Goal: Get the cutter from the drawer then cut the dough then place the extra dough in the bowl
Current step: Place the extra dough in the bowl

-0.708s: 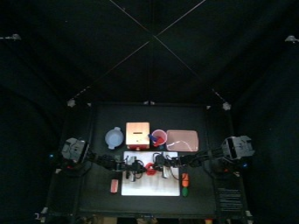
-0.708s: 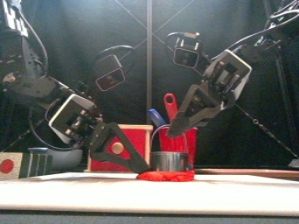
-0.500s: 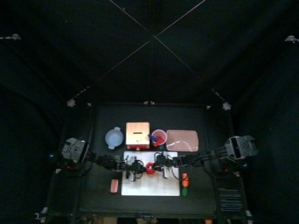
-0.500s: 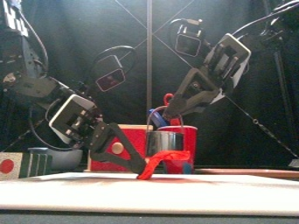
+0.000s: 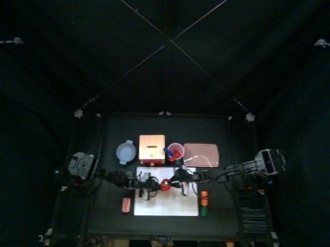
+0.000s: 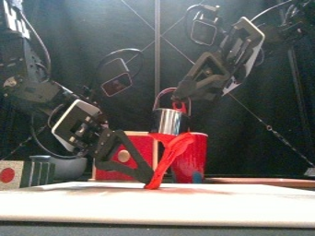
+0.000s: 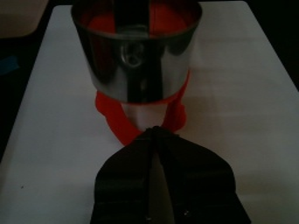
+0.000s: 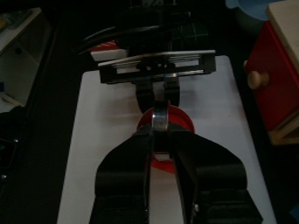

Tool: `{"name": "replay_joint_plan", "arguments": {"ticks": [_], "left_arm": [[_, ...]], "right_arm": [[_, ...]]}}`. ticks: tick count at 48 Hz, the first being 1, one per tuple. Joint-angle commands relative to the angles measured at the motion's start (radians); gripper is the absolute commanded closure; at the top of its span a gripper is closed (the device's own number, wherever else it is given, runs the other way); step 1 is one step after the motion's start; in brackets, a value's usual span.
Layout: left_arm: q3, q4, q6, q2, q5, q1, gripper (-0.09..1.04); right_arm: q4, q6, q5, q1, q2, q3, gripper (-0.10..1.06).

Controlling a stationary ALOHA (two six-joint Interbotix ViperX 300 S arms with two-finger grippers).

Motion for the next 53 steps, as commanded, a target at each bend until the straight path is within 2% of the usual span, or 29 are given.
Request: {"name": "replay_joint_plan", "arguments": {"ticks": [1,22,39,53], "left_arm": [[-0.011,-0.002,0.002,-0.009,-0.003,0.002,0.40],[-0.011,-0.002,0.003,-0.015,-0.002,0.002,0.40],[-0.008,0.011,0.009,-0.083,-0.002,0.000,0.37],[0.002,0.038,0.009,-0.118,-0.002,0.002,0.29]], "right_arm": [[0.003,0.002,-0.014,-0.009,-0.077,0.011,0.44],[0.051,0.008,-0.012,-0.025,-0.202,0.135,0.44],[0.133,0.015,0.049,-0.038,-0.202,0.259,0.44],[0.155,0.015,0.071,-0.043,-0.173,0.278,0.42]]}}
